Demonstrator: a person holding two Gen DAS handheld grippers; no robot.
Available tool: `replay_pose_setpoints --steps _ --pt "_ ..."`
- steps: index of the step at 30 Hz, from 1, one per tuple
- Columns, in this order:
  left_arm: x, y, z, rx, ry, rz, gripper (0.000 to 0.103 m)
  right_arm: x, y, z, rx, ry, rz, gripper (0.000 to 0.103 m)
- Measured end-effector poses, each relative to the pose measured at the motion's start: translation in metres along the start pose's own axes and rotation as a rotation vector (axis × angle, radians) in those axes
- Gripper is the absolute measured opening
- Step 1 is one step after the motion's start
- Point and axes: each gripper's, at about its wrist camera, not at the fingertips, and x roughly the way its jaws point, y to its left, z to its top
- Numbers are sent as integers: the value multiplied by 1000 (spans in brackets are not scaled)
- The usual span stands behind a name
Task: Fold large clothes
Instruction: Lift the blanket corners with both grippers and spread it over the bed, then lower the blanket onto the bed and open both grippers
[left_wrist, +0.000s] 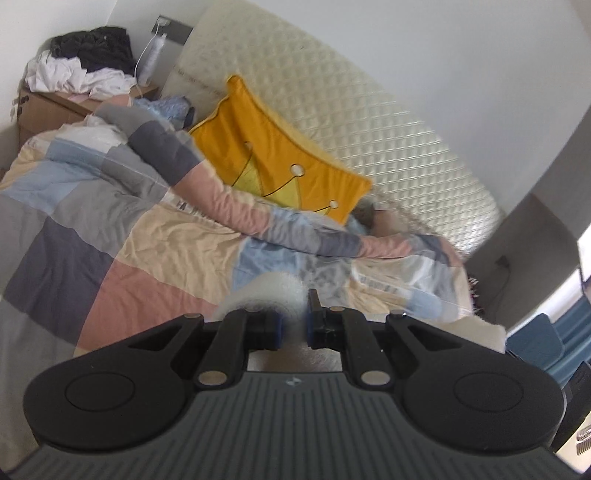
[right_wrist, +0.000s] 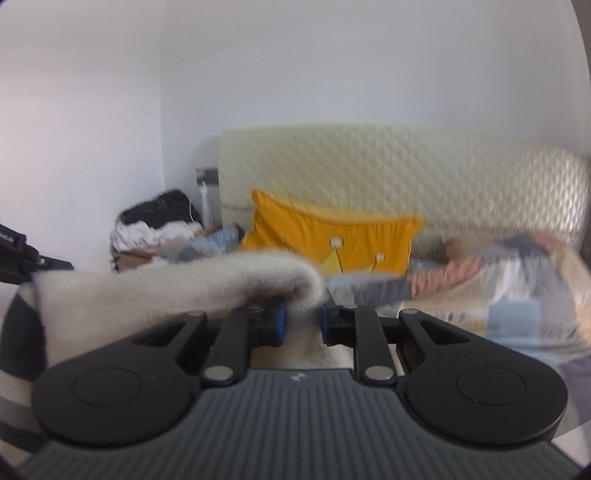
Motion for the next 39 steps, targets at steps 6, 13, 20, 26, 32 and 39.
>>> replay_pose_setpoints --steps 6,13,20,26,32,39 --pt "130 61 -5 -24 74 87 14 62 13 -71 39 94 -25 21" --pt "224 119 -31 2 106 152 14 121 24 -135 52 155 -32 21" --pt "272 144 -50 6 165 205 15 173 16 -185 77 247 -41 22" --pt "239 115 -50 62 141 142 70 161 14 -180 162 247 -14 35" --pt "173 66 -66 154 112 118 71 109 8 -164 255 219 35 41" --pt "93 25 -123 190 113 62 71 16 18 -158 238 159 67 41"
